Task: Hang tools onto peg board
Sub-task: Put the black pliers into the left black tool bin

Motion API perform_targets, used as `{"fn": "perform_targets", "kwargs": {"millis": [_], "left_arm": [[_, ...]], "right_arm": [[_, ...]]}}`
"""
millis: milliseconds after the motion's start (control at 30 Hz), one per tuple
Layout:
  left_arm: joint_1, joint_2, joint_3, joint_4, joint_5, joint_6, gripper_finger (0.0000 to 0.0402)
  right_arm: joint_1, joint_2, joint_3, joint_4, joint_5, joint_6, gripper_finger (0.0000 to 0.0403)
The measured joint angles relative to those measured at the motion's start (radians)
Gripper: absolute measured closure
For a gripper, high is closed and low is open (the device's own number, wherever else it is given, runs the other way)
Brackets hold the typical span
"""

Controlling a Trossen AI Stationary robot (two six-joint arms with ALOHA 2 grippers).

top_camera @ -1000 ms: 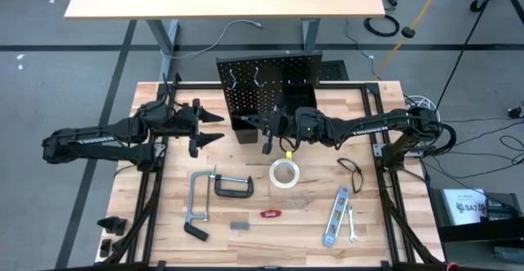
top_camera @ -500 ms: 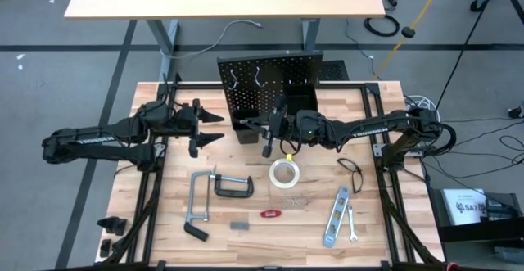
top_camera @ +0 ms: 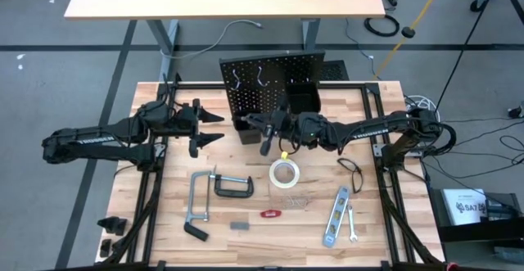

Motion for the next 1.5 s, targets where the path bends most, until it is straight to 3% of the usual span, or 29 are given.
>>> {"fn": "perform_targets", "kwargs": {"millis": [467, 667, 800, 1033, 1233, 1500], "left_arm": [[0.0, 0.0, 0.0, 0.0, 0.0, 0.0, 0.0125], [0.0, 0.0, 0.0, 0.0, -0.007, 0.007, 0.0125], [0.011, 0.0, 0.0, -0.008, -0.127, 0.044, 0.0125], [0.036, 0.02, 0.0, -0.01, -0.219, 0.159, 0.0125], [0.039, 0.06, 0.0, -0.006, -0.401, 0.275, 0.0125], [0.14, 0.1, -0.001, 0.056, -0.383, 0.295, 0.0125]], "right_arm": [[0.051, 0.0, 0.06, -0.035, -0.029, -0.102, 0.0374], [0.074, 0.0, 0.086, -0.105, 0.041, -0.125, 0.0374], [0.097, 0.0, 0.086, -0.136, 0.055, -0.12, 0.0374], [0.126, 0.0, 0.086, -0.213, 0.053, -0.063, 0.0374], [0.14, 0.0, 0.086, -0.262, 0.053, -0.039, 0.0374], [0.14, 0.0, 0.086, -0.264, 0.056, -0.038, 0.0374]]}}
